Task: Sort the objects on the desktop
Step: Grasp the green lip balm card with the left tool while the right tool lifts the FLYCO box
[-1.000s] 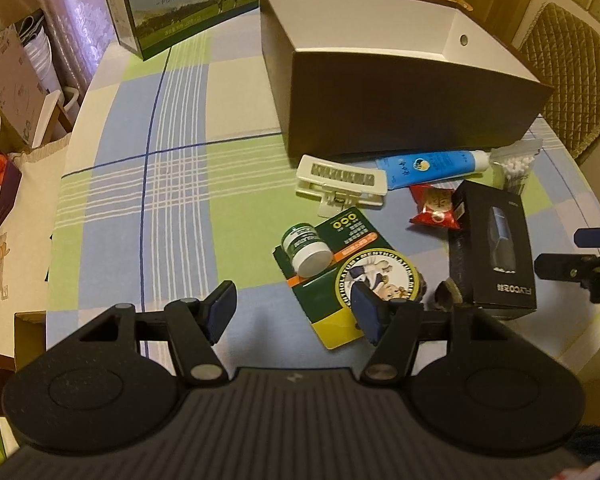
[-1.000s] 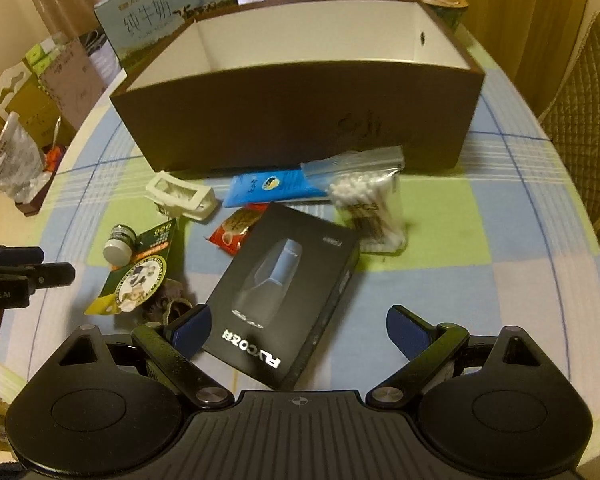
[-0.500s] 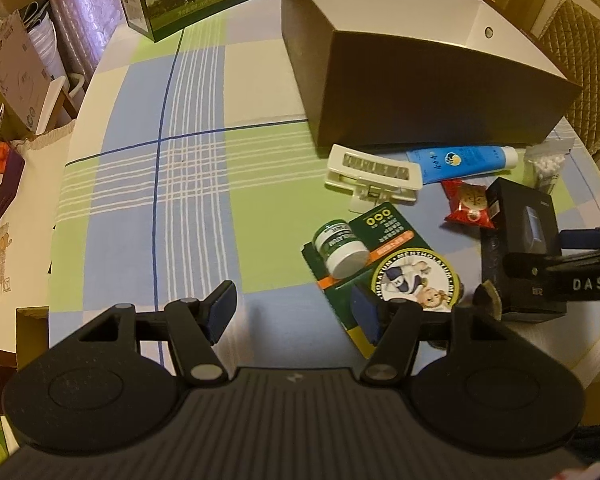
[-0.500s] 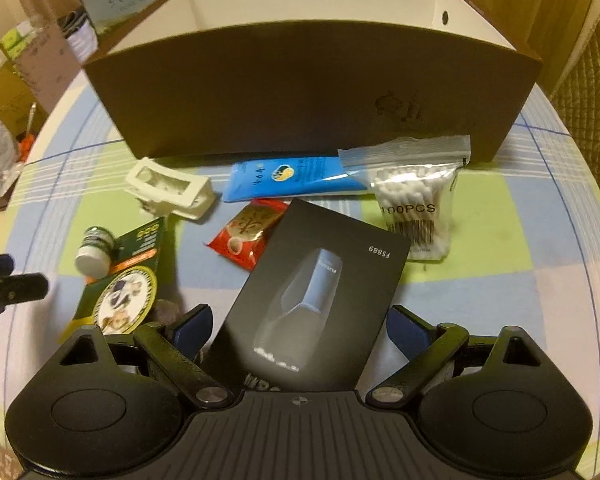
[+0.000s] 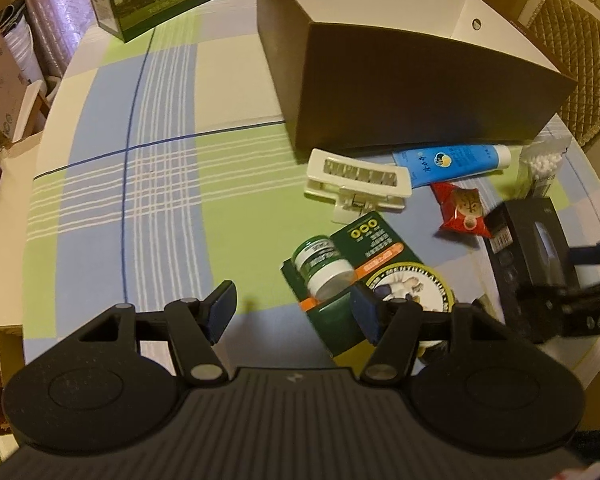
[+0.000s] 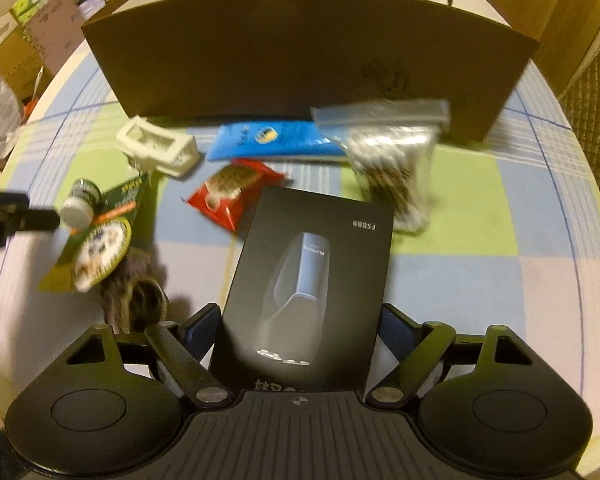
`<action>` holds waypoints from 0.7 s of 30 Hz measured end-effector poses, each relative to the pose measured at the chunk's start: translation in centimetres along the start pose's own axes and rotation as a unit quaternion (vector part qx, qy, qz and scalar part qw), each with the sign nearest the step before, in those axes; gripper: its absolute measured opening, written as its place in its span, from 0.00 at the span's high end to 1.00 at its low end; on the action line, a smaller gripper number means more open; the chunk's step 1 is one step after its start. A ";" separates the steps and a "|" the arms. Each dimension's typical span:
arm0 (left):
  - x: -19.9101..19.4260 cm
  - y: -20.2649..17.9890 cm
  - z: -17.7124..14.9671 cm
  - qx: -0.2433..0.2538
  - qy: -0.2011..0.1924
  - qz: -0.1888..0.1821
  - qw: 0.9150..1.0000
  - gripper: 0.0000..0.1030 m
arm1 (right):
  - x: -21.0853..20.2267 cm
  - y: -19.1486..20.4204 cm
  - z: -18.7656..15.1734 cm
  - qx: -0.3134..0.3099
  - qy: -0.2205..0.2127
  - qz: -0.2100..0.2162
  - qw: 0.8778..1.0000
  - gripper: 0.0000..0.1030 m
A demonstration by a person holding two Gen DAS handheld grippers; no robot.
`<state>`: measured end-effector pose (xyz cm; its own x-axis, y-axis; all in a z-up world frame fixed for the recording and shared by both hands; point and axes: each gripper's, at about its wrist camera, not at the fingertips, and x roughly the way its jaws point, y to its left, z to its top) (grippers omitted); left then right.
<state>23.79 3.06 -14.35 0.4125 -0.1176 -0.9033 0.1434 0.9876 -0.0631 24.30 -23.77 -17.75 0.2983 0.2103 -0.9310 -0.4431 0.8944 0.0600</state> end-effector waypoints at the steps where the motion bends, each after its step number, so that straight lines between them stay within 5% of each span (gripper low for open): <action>1: 0.2 0.0 0.2 -0.003 0.001 -0.004 1.000 0.43 | -0.2 -0.4 -0.3 0.001 0.001 -0.002 1.000 0.21; 9: 2.7 -0.7 1.1 -0.027 0.004 -0.028 0.999 0.44 | -1.7 -4.0 -2.0 0.031 0.003 -0.018 0.999 0.21; 14: 4.3 -0.6 1.3 -0.035 0.008 -0.027 0.999 0.65 | -2.1 -5.8 -2.1 0.048 0.001 -0.029 0.998 0.21; 21: 3.0 1.2 1.5 -0.043 -0.024 -0.035 0.998 0.74 | -2.2 -6.9 -1.9 0.049 -0.002 -0.029 0.998 0.21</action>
<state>26.52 3.78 -16.53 0.4471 -0.1891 -0.8743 0.0970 0.9819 -0.1628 25.08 -31.16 -16.82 0.3244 0.1584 -0.9326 -0.3394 0.9397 0.0416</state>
